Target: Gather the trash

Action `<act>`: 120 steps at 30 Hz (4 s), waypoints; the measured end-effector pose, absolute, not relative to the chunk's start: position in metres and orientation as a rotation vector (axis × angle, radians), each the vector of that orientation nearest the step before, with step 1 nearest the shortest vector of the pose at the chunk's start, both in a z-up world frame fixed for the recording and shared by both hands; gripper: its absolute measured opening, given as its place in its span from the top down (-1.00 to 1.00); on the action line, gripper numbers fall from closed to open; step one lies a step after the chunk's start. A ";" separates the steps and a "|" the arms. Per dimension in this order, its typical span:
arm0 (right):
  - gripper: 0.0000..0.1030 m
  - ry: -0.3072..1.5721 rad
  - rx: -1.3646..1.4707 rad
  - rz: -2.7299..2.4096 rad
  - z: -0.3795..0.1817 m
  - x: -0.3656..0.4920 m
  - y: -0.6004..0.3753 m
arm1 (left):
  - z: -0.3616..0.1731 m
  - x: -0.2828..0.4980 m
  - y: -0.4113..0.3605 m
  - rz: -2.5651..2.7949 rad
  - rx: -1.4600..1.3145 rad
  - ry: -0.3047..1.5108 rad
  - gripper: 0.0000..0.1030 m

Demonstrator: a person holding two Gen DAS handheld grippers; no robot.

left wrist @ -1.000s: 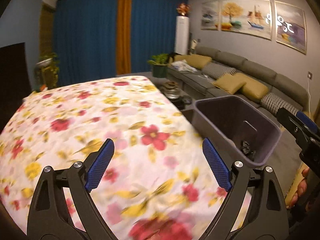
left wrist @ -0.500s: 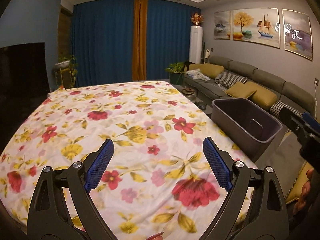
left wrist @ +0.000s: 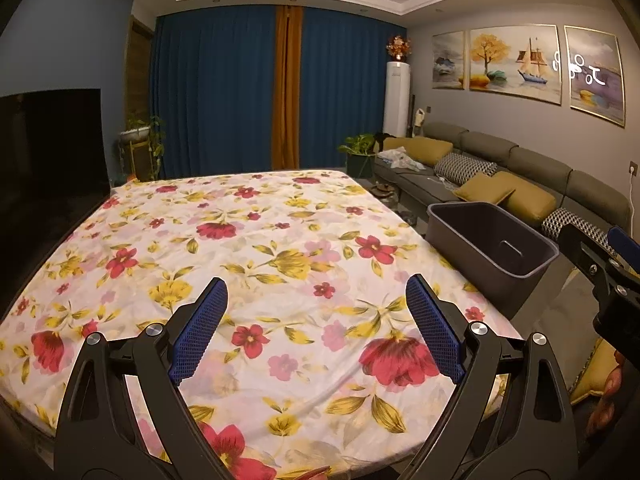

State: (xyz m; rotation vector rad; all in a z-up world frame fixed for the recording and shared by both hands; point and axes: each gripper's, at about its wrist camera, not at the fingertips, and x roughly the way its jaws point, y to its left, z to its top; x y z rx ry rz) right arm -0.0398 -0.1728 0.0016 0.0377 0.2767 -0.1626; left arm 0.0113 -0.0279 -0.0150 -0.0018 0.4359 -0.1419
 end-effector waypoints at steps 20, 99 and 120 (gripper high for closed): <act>-0.89 0.272 0.044 -0.175 0.002 -0.047 -0.177 | -0.014 0.006 -0.033 -0.152 0.008 0.428 -0.73; -0.89 0.274 0.057 -0.184 0.005 -0.045 -0.179 | -0.006 0.003 -0.034 -0.173 0.010 0.411 -0.73; -0.89 0.276 0.058 -0.185 0.001 -0.045 -0.179 | -0.003 0.002 -0.032 -0.177 0.012 0.403 -0.73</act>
